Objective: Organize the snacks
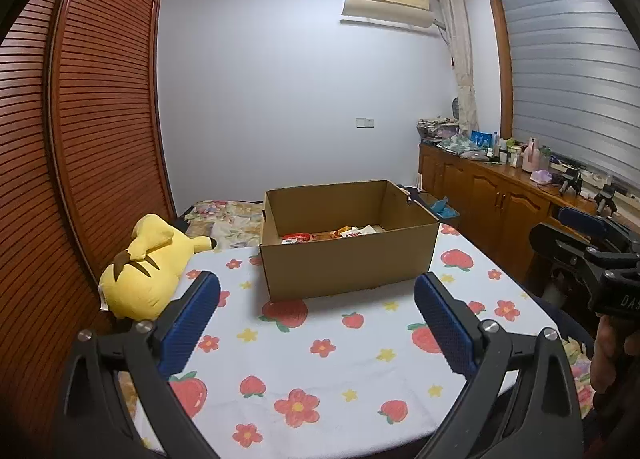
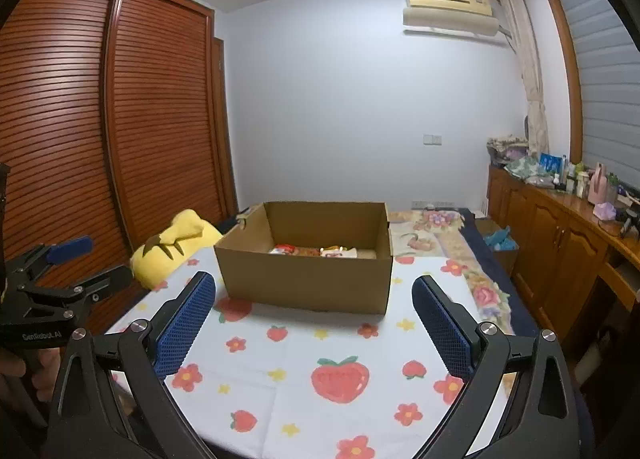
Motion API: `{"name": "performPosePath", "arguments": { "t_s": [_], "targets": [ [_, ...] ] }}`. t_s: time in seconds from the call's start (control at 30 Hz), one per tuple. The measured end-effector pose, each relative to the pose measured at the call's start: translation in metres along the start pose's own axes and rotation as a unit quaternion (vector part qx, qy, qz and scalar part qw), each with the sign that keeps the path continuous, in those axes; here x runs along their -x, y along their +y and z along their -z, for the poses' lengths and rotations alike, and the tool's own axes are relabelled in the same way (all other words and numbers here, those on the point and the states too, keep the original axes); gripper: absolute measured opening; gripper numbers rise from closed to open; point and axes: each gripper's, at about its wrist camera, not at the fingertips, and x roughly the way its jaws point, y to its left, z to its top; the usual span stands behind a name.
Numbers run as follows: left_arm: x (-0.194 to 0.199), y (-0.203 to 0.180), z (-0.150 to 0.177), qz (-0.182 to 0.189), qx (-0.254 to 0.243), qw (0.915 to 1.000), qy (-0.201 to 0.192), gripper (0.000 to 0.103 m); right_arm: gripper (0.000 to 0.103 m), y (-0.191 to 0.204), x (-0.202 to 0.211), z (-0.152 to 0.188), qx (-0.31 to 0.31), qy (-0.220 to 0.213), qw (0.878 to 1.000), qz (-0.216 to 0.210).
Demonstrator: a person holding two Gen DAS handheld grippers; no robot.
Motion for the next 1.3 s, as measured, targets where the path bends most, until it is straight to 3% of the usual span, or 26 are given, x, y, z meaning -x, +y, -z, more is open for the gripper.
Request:
{"name": "performPosePath", "arguments": {
  "t_s": [1.3],
  "targets": [
    [-0.003, -0.001, 0.009, 0.010, 0.013, 0.9998, 0.007, 0.099, 0.101, 0.001, 0.004, 0.013, -0.005, 0.001, 1.000, 0.006]
  ]
}}
